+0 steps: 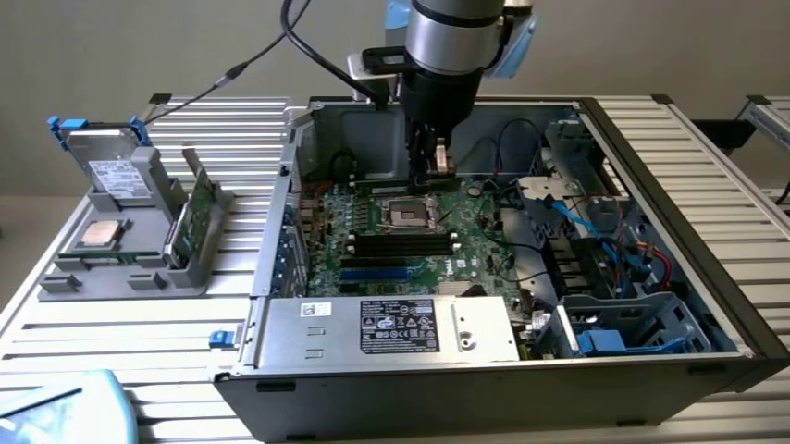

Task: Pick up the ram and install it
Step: 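Insert the ram into the slot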

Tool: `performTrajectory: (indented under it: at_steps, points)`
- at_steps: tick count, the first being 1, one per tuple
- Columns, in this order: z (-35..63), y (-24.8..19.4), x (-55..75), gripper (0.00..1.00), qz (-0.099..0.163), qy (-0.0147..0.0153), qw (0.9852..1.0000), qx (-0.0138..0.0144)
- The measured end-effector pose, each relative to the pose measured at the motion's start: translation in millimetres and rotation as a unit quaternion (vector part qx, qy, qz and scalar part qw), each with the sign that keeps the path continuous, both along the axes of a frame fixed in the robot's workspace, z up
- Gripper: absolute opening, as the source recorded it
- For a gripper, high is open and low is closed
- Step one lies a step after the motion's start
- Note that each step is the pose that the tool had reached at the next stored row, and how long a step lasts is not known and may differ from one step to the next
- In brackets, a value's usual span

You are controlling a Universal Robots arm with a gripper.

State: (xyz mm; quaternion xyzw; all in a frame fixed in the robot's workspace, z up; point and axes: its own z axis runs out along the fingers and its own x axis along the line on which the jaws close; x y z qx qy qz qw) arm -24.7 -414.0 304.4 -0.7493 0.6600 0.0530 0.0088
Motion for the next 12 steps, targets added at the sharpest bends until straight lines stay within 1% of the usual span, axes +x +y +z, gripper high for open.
performTrajectory:
  at_steps: [8, 12]
  points:
    - [-13.9, 0.0, -0.5, 0.14, -0.008, 0.0, 1.0, -0.0034]
    - [-18.8, 0.0, -0.5, 0.14, -0.023, 0.0, 0.9997, -0.0071]
